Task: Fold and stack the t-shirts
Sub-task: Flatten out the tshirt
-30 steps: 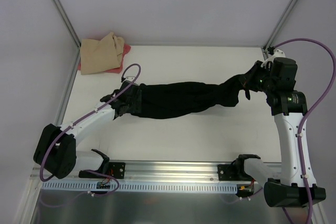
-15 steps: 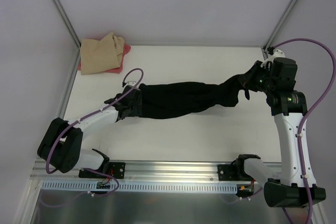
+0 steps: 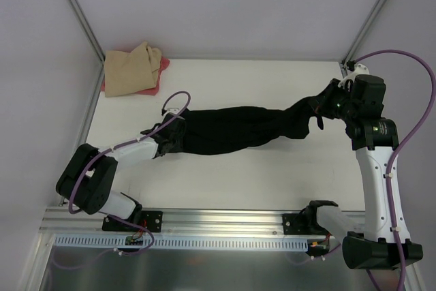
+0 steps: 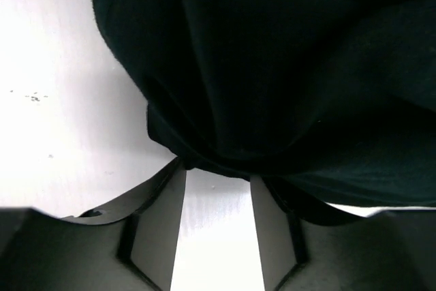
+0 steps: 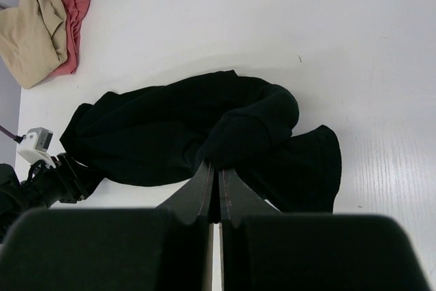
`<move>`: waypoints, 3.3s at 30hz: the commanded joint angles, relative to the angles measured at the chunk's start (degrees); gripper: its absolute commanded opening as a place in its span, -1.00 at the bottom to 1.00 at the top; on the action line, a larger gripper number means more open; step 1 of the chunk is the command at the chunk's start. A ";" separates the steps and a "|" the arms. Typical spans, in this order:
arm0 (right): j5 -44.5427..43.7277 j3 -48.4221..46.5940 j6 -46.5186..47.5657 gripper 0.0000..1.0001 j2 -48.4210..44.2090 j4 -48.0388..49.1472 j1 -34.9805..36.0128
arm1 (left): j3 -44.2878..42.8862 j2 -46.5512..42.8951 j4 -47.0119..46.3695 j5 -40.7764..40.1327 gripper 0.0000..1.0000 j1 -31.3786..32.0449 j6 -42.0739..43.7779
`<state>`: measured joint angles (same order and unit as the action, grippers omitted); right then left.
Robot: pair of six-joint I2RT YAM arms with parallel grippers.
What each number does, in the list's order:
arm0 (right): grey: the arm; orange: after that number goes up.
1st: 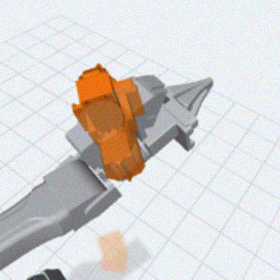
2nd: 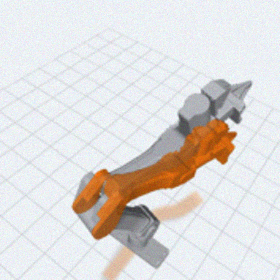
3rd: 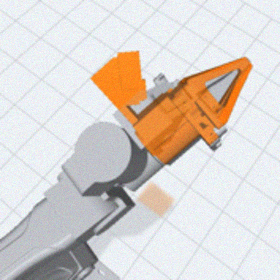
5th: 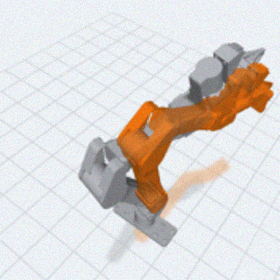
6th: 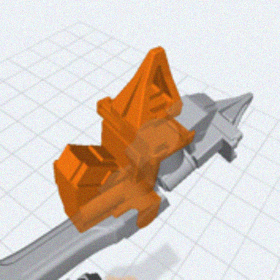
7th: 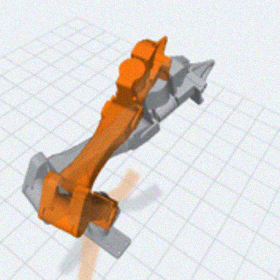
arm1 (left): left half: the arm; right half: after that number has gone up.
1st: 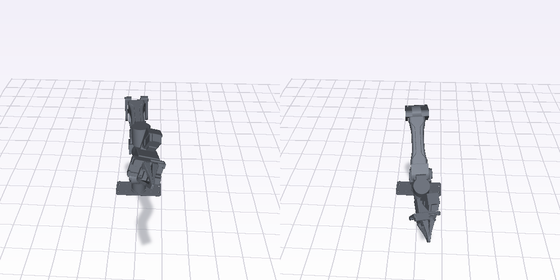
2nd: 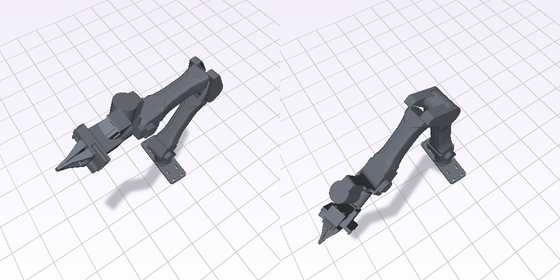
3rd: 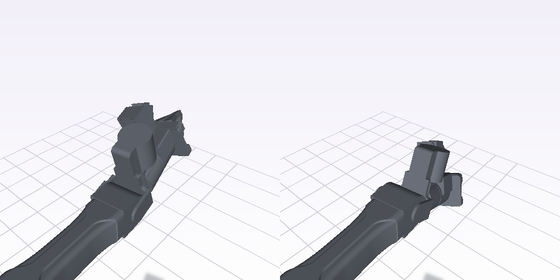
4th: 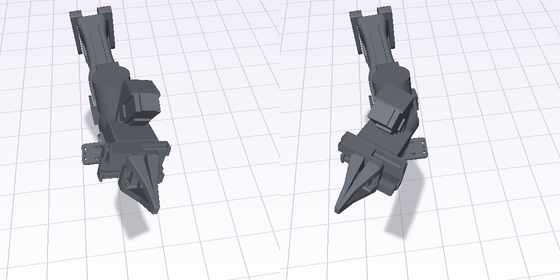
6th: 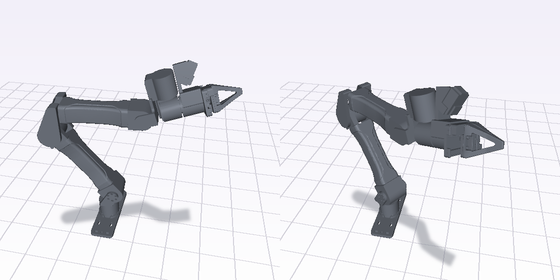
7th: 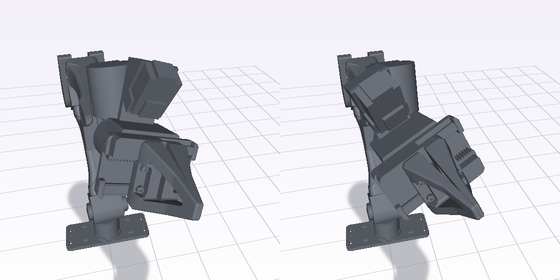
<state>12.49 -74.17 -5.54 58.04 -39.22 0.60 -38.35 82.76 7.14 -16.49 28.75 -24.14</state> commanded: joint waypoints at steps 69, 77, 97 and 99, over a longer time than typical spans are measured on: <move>-5.99 -35.85 -4.65 -0.99 19.80 1.43 -2.18 | -42.83 -17.95 17.93 4.70 -1.00 -6.95 10.43; -2.56 -68.54 -6.23 -0.99 36.17 -4.37 -5.61 | -70.96 -1.64 25.11 9.99 -1.00 -9.67 15.00; 12.37 -20.51 -7.91 0.14 -15.57 -8.32 -8.51 | -39.10 -46.18 40.57 21.57 0.77 -10.74 1.83; 11.60 -17.08 -7.38 0.99 -20.50 -11.73 -8.42 | -35.05 -50.40 42.86 24.04 0.97 -10.74 -0.81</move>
<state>20.93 -95.33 -13.21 40.29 -47.33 -7.94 -77.91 34.46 44.88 1.15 18.63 -19.00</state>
